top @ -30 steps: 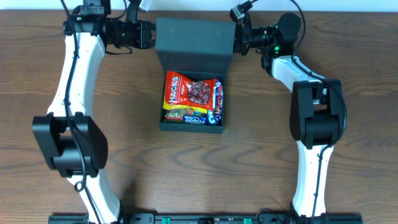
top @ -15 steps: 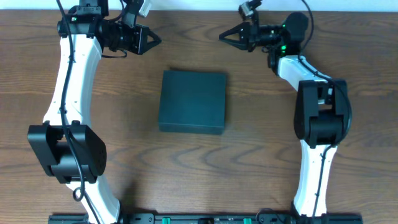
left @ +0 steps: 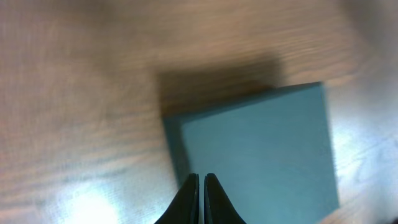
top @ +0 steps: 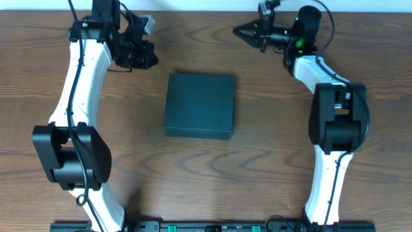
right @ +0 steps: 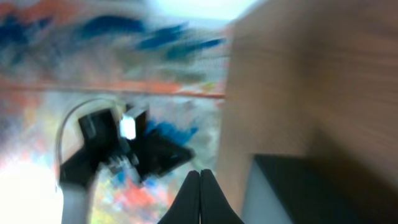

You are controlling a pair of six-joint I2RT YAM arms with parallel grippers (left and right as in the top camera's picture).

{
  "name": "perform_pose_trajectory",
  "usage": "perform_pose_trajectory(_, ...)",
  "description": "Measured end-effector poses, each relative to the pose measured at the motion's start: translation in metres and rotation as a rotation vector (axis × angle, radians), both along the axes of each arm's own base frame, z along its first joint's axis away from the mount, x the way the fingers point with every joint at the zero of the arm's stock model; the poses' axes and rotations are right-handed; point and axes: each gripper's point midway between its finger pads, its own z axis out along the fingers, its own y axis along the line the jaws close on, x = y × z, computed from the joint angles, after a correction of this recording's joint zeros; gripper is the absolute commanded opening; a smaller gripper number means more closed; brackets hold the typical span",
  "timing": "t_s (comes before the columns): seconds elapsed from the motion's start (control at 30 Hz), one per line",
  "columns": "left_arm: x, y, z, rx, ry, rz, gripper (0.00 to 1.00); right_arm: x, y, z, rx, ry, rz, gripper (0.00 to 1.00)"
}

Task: Pack container
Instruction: 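Lift both grippers away from the closed box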

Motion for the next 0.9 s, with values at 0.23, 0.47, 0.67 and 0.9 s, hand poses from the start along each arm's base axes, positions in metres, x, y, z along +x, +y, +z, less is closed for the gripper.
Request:
perform_pose_trajectory(0.23, -0.014, 0.011, -0.044, 0.0, 0.149, 0.167, 0.06, 0.02, -0.072, -0.059, -0.168, 0.109, -0.231, 0.01)
perform_pose_trajectory(0.47, -0.041, 0.001, -0.084, 0.005, 0.28, 0.223, 0.06, 0.019, -0.089, -0.084, -0.343, 0.106, -0.299, 0.02)
perform_pose_trajectory(0.67, -0.039, -0.005, -0.085, 0.006, 0.274, 0.236, 0.06, -0.005, -0.093, -0.081, -0.611, 0.14, -0.256, 0.01)
perform_pose_trajectory(0.9, -0.037, -0.006, -0.088, 0.012, 0.26, 0.234, 0.06, -0.045, -0.097, -0.013, -0.856, 0.016, -0.17, 0.01)
